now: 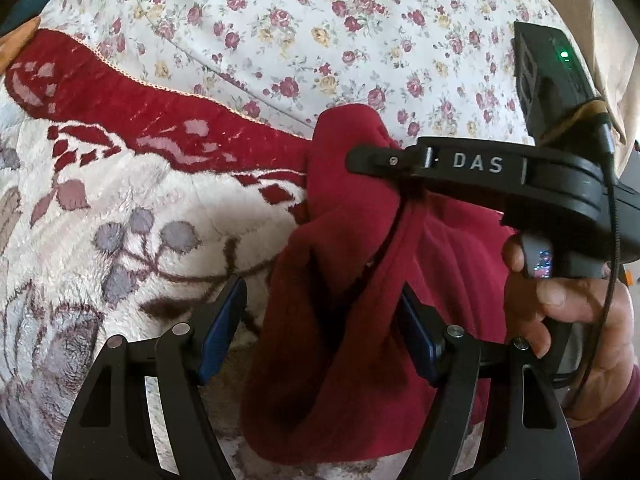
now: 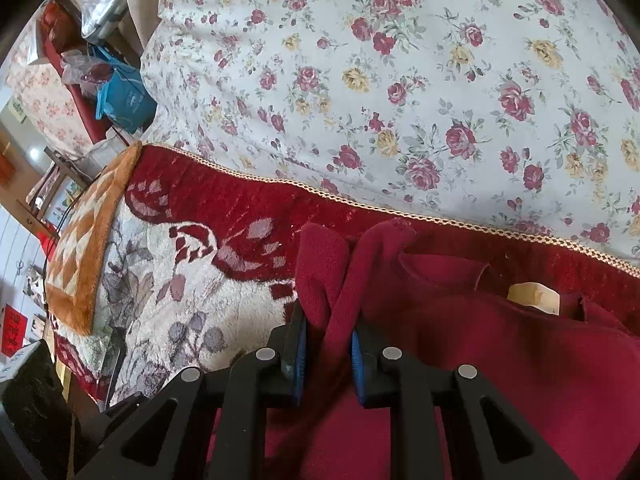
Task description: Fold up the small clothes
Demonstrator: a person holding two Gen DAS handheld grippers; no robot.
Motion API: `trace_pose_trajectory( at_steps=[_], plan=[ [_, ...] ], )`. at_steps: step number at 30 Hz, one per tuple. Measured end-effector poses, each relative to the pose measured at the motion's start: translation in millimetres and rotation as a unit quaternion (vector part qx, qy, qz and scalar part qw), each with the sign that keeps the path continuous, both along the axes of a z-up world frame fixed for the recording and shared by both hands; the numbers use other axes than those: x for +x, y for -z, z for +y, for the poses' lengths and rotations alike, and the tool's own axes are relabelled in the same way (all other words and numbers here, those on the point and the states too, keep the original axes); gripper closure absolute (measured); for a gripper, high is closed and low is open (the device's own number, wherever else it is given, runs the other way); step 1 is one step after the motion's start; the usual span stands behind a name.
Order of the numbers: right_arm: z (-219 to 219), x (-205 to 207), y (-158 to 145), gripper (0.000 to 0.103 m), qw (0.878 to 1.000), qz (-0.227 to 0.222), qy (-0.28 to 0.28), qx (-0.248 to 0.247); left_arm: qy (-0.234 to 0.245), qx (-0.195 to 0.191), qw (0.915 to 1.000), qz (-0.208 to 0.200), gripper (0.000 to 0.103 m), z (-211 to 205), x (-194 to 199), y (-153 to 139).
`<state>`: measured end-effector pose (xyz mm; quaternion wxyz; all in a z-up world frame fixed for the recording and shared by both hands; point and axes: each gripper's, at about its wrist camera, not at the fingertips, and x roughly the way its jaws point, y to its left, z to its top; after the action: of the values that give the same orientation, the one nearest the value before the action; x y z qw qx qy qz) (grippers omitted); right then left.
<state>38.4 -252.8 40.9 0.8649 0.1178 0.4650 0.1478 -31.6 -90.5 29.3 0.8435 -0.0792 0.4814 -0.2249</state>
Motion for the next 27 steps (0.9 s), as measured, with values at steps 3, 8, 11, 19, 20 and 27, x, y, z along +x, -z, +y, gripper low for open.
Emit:
trace_pose_trajectory(
  at_steps=[3,8,11,19,20,27],
  plan=[
    [0.0,0.3,0.6,0.086,1.000,0.001,0.000,0.001,-0.003,-0.001,1.0000,0.009,0.029,0.7,2.1,3.5],
    [3.1,2.2,0.6,0.085,1.000,0.006,-0.007,-0.002,0.000,-0.034,0.9989,0.031,0.060,3.4,2.9,8.2],
    [5.3,5.8,2.4,0.085,1.000,0.018,-0.013,0.004,0.001,-0.049,0.9983,0.032,0.074,3.6,0.4,5.9],
    [25.0,18.6,10.9,0.036,0.998,0.061,-0.025,-0.015,-0.001,-0.060,0.9974,0.039,0.078,5.2,0.4,5.6],
    [27.4,20.6,12.8,0.036,0.997,0.067,-0.026,-0.017,-0.001,-0.060,0.9974,0.039,0.078,5.2,0.0,5.4],
    [54.6,34.8,21.3,0.033,0.994,0.084,-0.043,-0.058,0.002,-0.056,0.9976,0.040,0.078,5.7,0.0,4.8]
  ],
)
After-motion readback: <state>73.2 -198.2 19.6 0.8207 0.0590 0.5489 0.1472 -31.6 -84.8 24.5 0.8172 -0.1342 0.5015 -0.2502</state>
